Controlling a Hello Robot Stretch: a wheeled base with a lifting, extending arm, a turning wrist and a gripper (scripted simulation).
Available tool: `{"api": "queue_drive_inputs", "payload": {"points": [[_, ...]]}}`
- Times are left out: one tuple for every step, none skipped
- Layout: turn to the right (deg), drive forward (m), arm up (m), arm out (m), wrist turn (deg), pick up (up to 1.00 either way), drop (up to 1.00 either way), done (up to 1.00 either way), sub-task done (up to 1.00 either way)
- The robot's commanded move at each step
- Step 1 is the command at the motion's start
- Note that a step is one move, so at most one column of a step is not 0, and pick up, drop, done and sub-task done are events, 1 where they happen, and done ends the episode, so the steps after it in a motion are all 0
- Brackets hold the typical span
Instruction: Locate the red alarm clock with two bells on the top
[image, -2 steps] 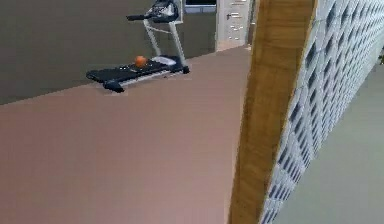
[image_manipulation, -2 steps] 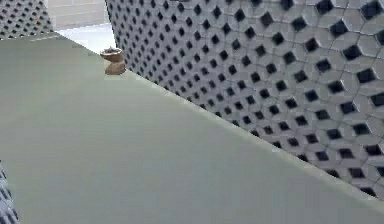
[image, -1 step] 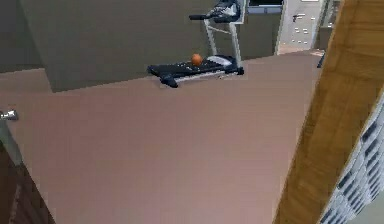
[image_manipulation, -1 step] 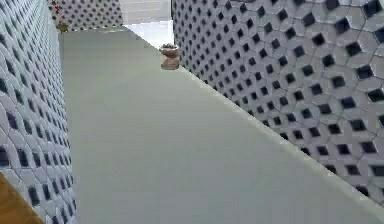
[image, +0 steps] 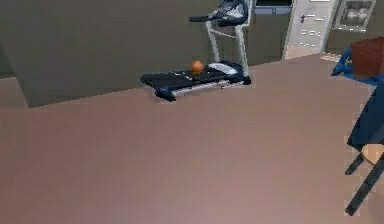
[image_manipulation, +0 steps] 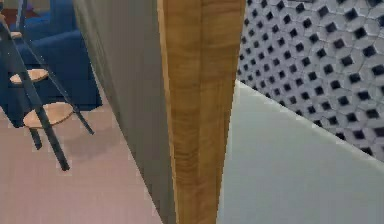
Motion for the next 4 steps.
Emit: {"api": "queue_drive_inputs", "payload": {"points": [[-30.0, 0.0, 0.0, 0.0, 0.0, 0.0, 0.0, 0.0, 0.0], [0.0, 0.15, 0.0, 0.0, 0.0, 0.0, 0.0, 0.0, 0.0], [45.0, 0.0, 0.0, 0.0, 0.0, 0.0, 0.0, 0.0, 0.0], [9.0, 0.0, 0.0, 0.0, 0.0, 0.0, 0.0, 0.0, 0.0]]}}
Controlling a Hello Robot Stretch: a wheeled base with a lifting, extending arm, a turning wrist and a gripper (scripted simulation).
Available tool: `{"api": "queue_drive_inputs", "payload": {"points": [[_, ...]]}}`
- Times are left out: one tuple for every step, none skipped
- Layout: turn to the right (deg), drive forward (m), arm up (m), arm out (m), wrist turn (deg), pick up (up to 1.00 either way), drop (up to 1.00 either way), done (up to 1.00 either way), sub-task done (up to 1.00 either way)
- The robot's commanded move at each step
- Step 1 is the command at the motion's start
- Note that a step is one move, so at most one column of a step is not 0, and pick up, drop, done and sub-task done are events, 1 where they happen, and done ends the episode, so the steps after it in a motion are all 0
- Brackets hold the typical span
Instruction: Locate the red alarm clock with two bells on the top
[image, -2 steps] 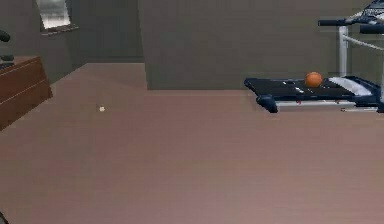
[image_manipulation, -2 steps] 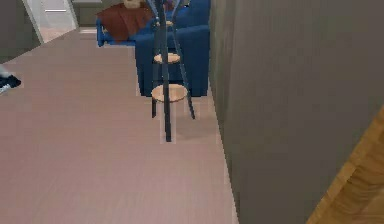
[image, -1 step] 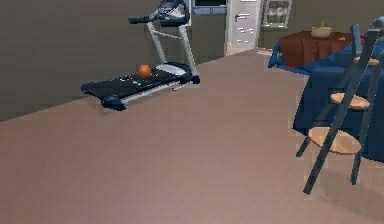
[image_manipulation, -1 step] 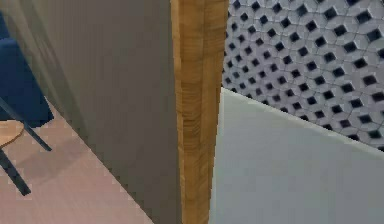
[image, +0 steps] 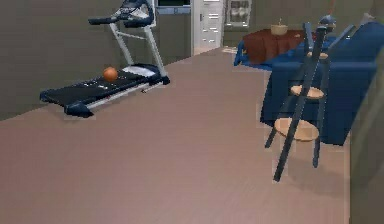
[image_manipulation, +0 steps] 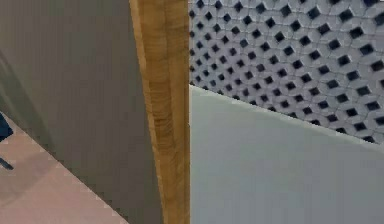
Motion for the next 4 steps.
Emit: {"api": "queue_drive_inputs", "payload": {"points": [[0.0, 1.0, 0.0, 0.0, 0.0, 0.0, 0.0, 0.0, 0.0], [0.0, 0.85, 0.0, 0.0, 0.0, 0.0, 0.0, 0.0, 0.0], [21.0, 0.0, 0.0, 0.0, 0.0, 0.0, 0.0, 0.0, 0.0], [0.0, 0.7, 0.0, 0.0, 0.0, 0.0, 0.0, 0.0, 0.0]]}}
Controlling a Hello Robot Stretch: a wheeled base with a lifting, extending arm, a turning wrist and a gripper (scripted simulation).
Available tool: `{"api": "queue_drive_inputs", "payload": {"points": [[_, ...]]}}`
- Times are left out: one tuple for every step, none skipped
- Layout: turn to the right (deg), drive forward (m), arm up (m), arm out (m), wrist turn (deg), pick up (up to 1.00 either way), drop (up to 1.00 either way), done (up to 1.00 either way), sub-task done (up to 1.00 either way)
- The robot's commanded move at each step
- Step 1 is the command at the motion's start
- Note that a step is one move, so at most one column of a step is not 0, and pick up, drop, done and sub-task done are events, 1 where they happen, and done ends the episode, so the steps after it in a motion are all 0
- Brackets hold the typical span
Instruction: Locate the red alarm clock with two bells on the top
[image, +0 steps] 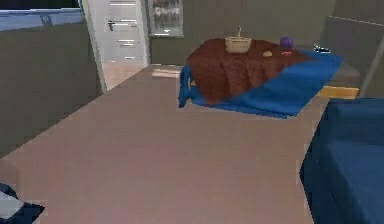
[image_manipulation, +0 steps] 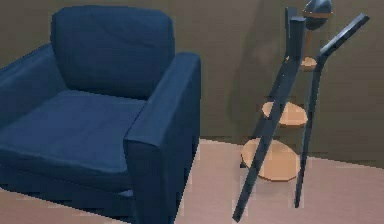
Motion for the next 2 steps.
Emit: {"api": "queue_drive_inputs", "payload": {"points": [[12.0, 0.0, 0.0, 0.0, 0.0, 0.0, 0.0, 0.0, 0.0], [0.0, 1.0, 0.0, 0.0, 0.0, 0.0, 0.0, 0.0, 0.0]]}}
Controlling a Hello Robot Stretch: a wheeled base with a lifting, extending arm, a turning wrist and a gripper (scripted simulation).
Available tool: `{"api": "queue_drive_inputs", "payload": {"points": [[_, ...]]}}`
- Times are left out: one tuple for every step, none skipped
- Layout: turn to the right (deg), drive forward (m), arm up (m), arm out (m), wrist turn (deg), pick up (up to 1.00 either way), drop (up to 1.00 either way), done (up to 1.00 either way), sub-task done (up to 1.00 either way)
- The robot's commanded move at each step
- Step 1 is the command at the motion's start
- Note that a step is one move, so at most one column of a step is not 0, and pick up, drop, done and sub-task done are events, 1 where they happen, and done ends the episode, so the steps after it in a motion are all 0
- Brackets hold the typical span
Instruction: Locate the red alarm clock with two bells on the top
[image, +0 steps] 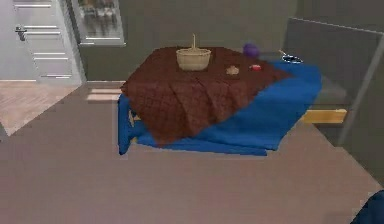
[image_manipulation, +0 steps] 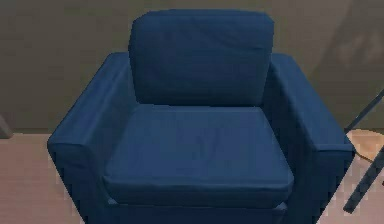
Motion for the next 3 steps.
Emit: {"api": "queue_drive_inputs", "payload": {"points": [[3.0, 0.0, 0.0, 0.0, 0.0, 0.0, 0.0, 0.0, 0.0], [0.0, 0.8, 0.0, 0.0, 0.0, 0.0, 0.0, 0.0, 0.0], [42.0, 0.0, 0.0, 0.0, 0.0, 0.0, 0.0, 0.0, 0.0]]}}
